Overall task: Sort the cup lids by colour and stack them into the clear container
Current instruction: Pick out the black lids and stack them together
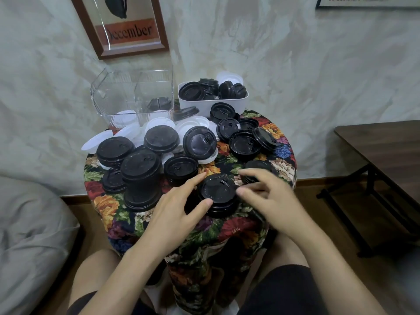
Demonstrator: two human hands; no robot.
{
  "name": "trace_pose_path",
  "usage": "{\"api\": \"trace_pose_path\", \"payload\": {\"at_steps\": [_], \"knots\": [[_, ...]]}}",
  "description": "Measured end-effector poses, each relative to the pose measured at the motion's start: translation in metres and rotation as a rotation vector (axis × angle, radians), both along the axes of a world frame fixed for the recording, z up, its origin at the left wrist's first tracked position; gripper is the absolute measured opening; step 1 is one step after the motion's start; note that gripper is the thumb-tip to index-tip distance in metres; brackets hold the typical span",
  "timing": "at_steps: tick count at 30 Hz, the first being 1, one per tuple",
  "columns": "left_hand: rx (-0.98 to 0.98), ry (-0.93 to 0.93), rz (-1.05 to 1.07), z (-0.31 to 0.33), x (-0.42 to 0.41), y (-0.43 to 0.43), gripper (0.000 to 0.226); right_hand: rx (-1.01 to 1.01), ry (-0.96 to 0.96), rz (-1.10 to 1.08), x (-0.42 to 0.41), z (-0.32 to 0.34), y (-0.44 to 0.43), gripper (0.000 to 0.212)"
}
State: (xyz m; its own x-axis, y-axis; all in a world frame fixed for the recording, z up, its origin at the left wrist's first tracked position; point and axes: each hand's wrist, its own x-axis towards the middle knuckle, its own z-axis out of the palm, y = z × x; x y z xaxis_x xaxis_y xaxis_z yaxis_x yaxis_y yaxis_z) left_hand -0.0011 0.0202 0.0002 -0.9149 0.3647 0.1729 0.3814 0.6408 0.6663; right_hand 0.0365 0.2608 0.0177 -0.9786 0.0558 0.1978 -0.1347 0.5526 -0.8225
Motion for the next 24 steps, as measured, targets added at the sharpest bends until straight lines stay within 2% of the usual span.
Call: {"api": "trace_pose_path", "payload": {"at_steps": [2, 4, 6, 8, 16, 19, 24], "knots": [[-0.013, 0.006, -0.001, 0.001, 0.001, 0.001, 0.056, 0.101, 0.104, -0.218, -0.003, 0.006, 0.015, 0.025], [-0.044, -0.001, 0.004, 0.004, 0.002, 0.006, 0.064, 0.337, 0.018, -0.316, -0.01, 0.006, 0.029, 0.043], [-0.076, -0.035, 0.016, 0.006, 0.004, 0.011, 0.074, 0.463, -0.131, -0.299, -0.015, 0.002, 0.037, 0.066], [-0.076, -0.047, 0.024, 0.006, 0.004, 0.013, 0.079, 0.426, -0.178, -0.264, -0.016, 0.001, 0.036, 0.069], [-0.045, -0.069, 0.027, 0.0, 0.008, -0.002, 0.081, 0.151, -0.059, -0.203, -0.022, -0.001, 0.022, 0.044], [-0.029, -0.073, 0.032, 0.0, 0.006, -0.001, 0.082, 0.1, -0.009, -0.179, -0.021, 0.004, 0.018, 0.041], [-0.061, -0.079, 0.064, -0.004, 0.004, -0.001, 0.094, 0.089, 0.036, -0.011, -0.01, 0.01, 0.002, 0.041]]}}
